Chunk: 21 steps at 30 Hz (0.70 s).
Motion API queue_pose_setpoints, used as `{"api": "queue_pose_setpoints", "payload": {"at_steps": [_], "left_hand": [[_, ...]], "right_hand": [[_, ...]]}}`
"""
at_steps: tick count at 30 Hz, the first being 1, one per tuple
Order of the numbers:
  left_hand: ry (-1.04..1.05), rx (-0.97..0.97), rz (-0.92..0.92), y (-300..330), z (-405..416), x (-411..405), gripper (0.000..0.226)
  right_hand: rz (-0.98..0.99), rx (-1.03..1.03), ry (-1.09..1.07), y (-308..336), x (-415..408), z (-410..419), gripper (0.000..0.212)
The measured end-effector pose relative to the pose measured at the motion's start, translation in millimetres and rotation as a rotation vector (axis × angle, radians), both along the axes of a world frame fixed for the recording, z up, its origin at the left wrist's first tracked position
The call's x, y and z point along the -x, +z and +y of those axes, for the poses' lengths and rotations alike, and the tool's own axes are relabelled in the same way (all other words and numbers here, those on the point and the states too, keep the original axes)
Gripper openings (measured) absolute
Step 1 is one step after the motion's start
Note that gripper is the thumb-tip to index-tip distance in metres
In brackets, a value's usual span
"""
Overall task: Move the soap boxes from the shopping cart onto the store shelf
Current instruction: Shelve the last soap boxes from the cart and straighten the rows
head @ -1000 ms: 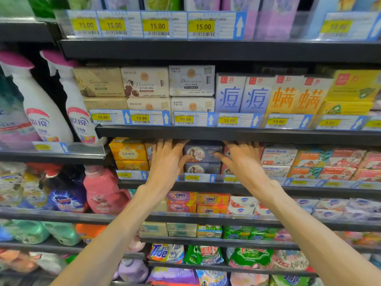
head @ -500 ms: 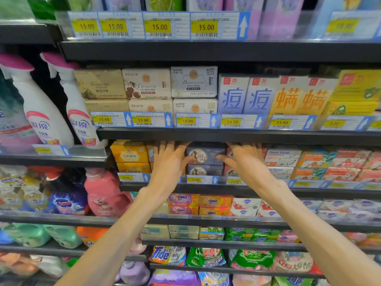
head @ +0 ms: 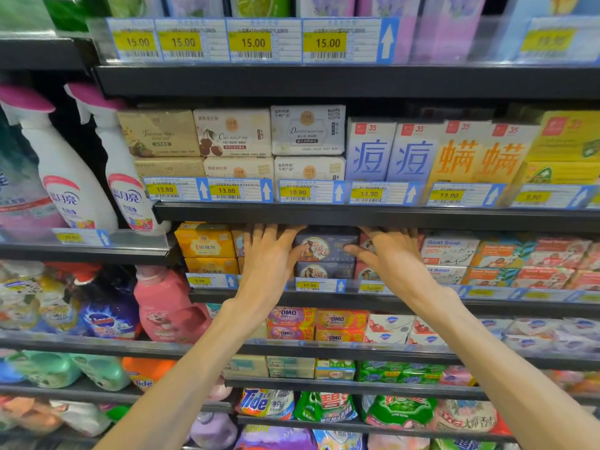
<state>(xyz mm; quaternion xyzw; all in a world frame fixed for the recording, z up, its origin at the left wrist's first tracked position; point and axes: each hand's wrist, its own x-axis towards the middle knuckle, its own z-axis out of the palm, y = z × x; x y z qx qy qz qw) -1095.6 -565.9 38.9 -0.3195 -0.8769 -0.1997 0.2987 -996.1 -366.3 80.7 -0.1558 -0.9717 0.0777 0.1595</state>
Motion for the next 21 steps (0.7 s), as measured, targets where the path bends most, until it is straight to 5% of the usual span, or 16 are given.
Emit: {"api": "queue_pose_setpoints", "payload": {"at_steps": [6,10,21], "left_hand": [[0.008,0.008,0.012,-1,1,-1,0.040],[-0.034,0.037,0.077,-2,7,-12,0.046],[-0.138,0.093,0.087,1,78,-46,0.050]], "right_hand": [[-0.005,-0.103,-0.006,-3,-1,0,0.058],[0.179,-0.220,0.055,-20,-13,11,0.053],[0.221,-0.244,-0.082,-32,-53,62,0.055]]}}
